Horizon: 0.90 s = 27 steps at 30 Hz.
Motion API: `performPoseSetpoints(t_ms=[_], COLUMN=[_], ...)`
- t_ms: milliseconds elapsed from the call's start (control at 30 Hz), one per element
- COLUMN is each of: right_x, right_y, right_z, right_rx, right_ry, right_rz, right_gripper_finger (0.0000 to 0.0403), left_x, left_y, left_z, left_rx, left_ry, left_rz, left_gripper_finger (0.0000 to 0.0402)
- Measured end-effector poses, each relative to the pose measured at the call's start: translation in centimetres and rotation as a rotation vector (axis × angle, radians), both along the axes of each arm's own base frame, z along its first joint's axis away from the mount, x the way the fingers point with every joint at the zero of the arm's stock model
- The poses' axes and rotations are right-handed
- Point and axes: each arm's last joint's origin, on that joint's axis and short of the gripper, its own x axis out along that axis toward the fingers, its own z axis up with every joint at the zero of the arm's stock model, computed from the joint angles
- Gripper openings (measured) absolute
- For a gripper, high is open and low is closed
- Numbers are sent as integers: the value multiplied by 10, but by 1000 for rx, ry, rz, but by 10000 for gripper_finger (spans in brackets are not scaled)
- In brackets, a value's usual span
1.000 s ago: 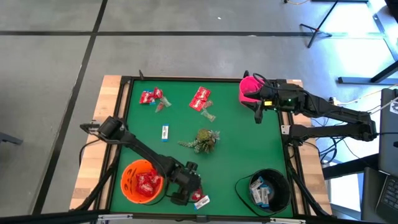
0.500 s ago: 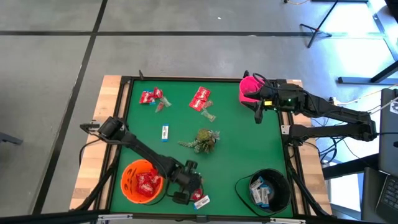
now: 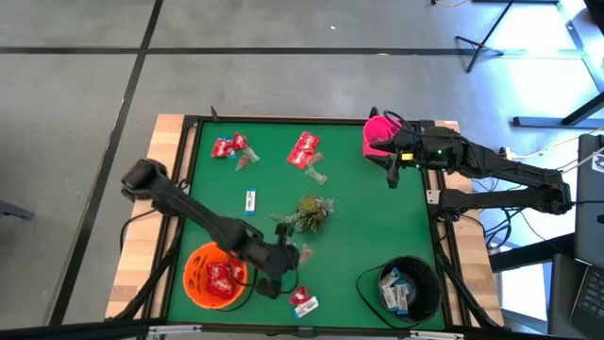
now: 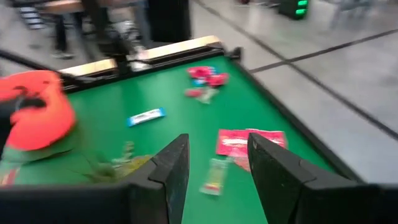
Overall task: Sort candy
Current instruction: Put the orange gummy into the pink bucket
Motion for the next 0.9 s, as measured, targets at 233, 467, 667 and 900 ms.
performPoseSetpoints(t_ms=[233, 467, 667, 900], right_x=[27, 65, 95, 119], right_y=[16, 28, 42, 46], right_z=[-6, -22, -37, -50], right_rx=[54, 86, 130, 228], right_ry=[-10, 1, -18, -61], right_rz=[231, 246, 399, 455], right_gripper_finger=[159, 159, 159, 159], left_x=[-20, -11, -4, -2], left_y=[19, 48, 59, 63], left_z=[52, 60, 63, 63], left_rx=[123, 224, 249, 252], left_ry=[-182, -221, -256, -255], left_rz=[38, 113, 123, 132], left_gripper_finger=[0, 0, 0, 0])
